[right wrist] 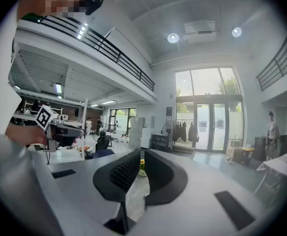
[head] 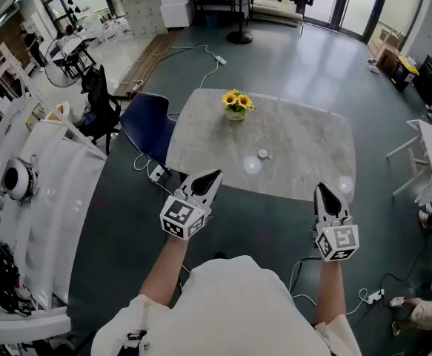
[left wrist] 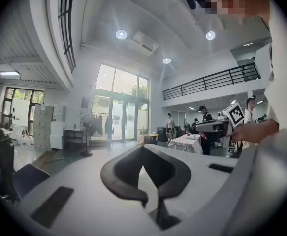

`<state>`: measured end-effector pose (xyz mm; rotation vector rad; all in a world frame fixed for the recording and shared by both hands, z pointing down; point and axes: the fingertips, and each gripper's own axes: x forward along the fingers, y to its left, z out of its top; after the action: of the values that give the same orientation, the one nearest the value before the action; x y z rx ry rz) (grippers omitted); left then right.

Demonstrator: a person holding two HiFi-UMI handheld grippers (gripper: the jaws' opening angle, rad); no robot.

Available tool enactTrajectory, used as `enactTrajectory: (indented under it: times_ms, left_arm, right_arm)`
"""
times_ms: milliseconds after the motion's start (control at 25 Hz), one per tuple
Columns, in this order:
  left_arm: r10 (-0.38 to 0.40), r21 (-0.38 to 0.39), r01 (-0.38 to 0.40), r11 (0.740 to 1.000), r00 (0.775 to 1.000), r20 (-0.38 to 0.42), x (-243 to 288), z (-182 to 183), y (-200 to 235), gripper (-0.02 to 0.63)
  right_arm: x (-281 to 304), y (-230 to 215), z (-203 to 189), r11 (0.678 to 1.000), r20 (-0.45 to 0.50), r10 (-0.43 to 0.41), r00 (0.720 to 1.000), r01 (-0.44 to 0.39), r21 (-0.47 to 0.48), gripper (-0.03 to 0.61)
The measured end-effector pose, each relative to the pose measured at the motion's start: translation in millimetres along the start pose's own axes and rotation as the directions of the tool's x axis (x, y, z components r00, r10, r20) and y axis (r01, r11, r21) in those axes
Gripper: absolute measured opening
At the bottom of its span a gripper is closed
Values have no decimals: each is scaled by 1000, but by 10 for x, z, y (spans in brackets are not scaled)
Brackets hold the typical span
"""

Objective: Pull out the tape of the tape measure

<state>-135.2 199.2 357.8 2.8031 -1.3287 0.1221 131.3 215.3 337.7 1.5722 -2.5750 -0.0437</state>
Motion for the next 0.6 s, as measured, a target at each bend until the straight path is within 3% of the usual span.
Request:
enactTrajectory:
  times_ms: [600]
  left_arm:
    - [-22, -13, 22, 1000, 1000, -18, 34, -44, -42, 8]
  right_arm:
    - [-4, 47, -1, 1000, -12, -4, 1000, 5, 13, 49]
